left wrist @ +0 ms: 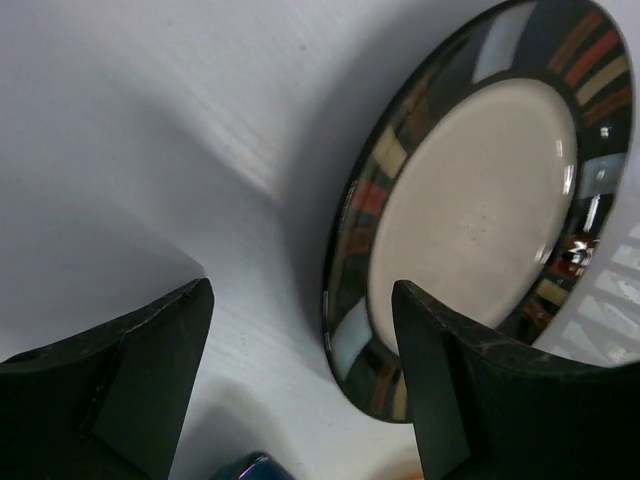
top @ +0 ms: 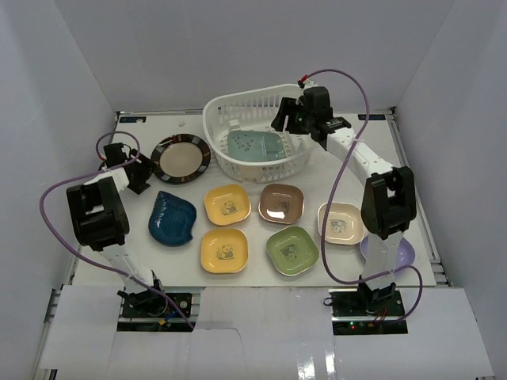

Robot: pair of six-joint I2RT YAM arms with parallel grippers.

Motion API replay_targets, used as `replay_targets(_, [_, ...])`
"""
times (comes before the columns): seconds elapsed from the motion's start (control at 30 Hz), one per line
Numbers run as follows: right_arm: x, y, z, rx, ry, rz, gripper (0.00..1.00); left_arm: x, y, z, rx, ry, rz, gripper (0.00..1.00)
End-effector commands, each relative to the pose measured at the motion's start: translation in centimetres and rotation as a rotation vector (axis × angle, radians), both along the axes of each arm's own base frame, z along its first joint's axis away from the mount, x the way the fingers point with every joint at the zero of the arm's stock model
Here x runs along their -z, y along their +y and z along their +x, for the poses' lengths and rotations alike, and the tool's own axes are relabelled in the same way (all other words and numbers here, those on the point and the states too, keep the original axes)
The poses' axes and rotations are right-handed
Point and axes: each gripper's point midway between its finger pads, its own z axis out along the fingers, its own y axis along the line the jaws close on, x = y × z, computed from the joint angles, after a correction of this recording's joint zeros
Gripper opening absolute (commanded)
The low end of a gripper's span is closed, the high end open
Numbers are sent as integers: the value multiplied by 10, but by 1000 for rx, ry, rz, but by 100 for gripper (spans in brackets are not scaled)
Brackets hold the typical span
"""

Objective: Place the plates into the plastic bin on the countertop

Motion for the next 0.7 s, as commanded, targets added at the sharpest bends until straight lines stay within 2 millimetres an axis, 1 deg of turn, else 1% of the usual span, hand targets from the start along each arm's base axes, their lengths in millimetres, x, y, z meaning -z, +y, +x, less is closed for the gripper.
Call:
replay_targets(0.0, [-65,-4,-1,4,-168,57,72,-14,-5,31,76,-122,-37,84])
replay_targets(0.03, [-65,-3,-5,-6,-168,61,74,-12,-7,33,82,-126,-63,83])
replay_targets(0.07, [-75,-4,-8,-13,-189,73,75,-8,-8,34,82,-129,-74,82])
replay_targets(0.1, [-81,-3,-12,-23,-199,82,75,-4,-6,37,79,-139,-80,80])
replay_targets(0.13, [-80,-2,-17,-34,-196,86,75,2,-8,35,77,-130,-92,78])
replay_targets(0.17, [-95,-2,-24,-43,-229,101,75,-2,-8,42,82,-173,-98,74])
replay_targets(0.2, [-100,0,-30,-53,-244,110,75,-1,-9,44,85,-182,-110,71])
replay_targets(0.23, [-102,1,-43,-72,-248,120,75,6,-11,42,85,-175,-128,68])
replay_targets(0.27, [-101,1,-51,-78,-243,124,75,8,-15,43,85,-182,-158,62])
replay_targets(0.3, [-110,3,-54,-85,-283,149,74,5,-15,48,91,-212,-163,58])
replay_targets(0.33, [-107,3,-69,-100,-279,156,74,10,-18,47,92,-212,-180,54])
replay_targets(0.37, [-107,4,-75,-106,-281,163,74,10,-21,49,93,-228,-206,44])
replay_targets(0.4, [-110,5,-82,-115,-291,184,73,10,-22,49,92,-240,-214,37])
replay_targets(0.43, [-119,7,-94,-133,-311,200,73,10,-23,48,87,-247,-222,29])
replay_targets(0.47, [-103,8,-103,-144,-283,195,73,9,-24,47,83,-264,-224,10])
replay_targets(0.5, [-101,10,-110,-163,-279,203,73,6,-22,46,68,-272,-231,0])
replay_targets(0.53, [-107,12,-121,-184,-295,215,73,4,-20,45,60,-278,-233,0])
replay_targets(0.57, [-93,13,-129,-197,-269,208,73,-5,-19,43,56,-299,-227,0])
replay_targets(0.63, [-91,18,-143,-238,-264,219,73,-21,-11,40,25,-339,-223,0])
replay_targets(0.67, [-87,19,-148,-252,-255,220,73,-47,-8,39,23,-399,-211,0])
